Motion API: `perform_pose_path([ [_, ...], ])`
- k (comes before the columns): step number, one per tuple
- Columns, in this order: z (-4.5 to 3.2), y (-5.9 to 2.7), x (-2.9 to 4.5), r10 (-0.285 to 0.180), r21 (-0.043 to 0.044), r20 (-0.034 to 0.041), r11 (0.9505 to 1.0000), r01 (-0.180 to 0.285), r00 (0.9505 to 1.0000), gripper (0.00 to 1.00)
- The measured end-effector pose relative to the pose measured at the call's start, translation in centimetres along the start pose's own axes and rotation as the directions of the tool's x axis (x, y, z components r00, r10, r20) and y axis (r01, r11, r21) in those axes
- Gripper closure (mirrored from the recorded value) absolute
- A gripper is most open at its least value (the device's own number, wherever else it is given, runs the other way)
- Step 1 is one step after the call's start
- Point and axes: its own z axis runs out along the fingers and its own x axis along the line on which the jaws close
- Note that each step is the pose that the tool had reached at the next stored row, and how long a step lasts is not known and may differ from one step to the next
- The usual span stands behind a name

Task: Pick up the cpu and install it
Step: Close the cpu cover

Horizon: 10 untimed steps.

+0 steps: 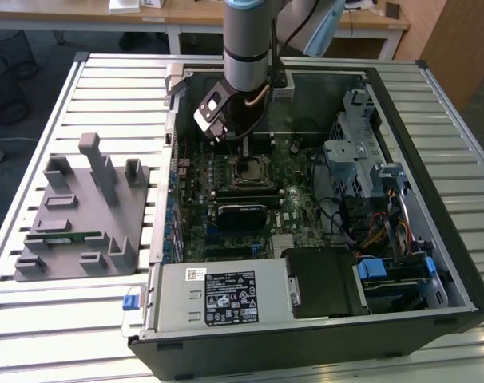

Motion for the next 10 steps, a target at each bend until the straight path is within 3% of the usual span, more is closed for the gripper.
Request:
perform_pose_path([
  [10,0.26,0.4,0.0,0.0,0.0007,0.0,1.0,0.0,1.0,0.89],
])
